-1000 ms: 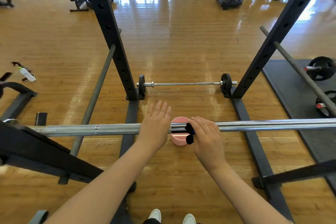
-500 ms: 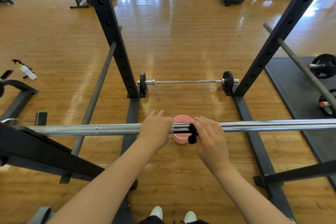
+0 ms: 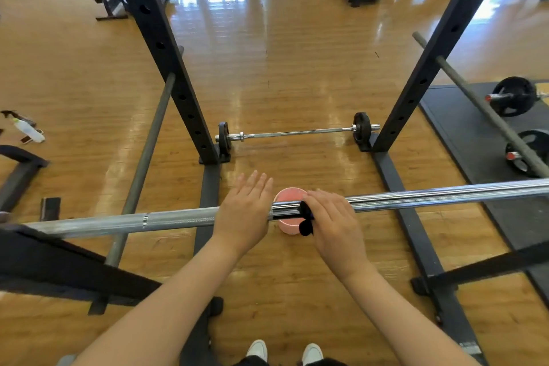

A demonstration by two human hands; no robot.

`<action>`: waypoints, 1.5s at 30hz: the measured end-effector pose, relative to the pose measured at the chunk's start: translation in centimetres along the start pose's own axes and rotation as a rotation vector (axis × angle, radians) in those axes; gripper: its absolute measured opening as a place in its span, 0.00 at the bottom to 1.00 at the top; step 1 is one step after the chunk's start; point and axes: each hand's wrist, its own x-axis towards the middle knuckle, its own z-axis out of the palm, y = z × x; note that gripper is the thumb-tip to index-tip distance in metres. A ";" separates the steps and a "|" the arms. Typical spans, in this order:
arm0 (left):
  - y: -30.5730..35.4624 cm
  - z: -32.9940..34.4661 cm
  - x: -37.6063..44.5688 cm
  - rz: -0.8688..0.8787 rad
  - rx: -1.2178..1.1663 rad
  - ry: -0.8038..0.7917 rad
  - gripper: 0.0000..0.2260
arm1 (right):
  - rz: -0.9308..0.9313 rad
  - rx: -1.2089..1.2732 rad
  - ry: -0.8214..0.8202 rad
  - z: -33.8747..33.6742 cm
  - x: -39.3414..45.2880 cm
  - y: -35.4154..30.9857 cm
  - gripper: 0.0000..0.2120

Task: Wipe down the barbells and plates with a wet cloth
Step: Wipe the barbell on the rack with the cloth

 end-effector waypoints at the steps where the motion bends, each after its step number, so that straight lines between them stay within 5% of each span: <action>1: 0.0 0.1 0.0 0.001 -0.004 0.009 0.27 | 0.000 0.002 0.038 -0.7 0.2 0.4 0.13; 8: 0.2 -0.3 0.0 -0.010 -0.043 0.012 0.26 | -0.029 0.054 0.092 -0.5 3.6 -1.1 0.13; 16: 0.2 0.1 -0.1 -0.007 -0.023 0.045 0.23 | -0.034 -0.072 -0.074 0.3 0.7 0.1 0.14; 28: 0.1 0.2 -0.2 -0.007 -0.041 0.072 0.20 | 0.046 0.028 -0.157 -1.7 0.3 -1.0 0.32; 33: 0.1 0.3 -0.2 -0.009 -0.053 0.059 0.18 | -0.105 0.067 -0.079 -1.6 1.0 0.0 0.16; 36: 0.0 0.4 -0.2 -0.001 -0.050 0.049 0.17 | -0.180 0.009 -0.138 -0.8 0.0 1.3 0.20; 39: 0.0 0.3 -0.1 -0.004 -0.043 0.036 0.17 | -0.194 -0.021 -0.083 -0.5 -0.4 1.7 0.12; 45: 0.1 0.0 -0.2 -0.004 -0.038 0.001 0.18 | -0.065 -0.020 0.028 -1.2 -1.1 1.7 0.16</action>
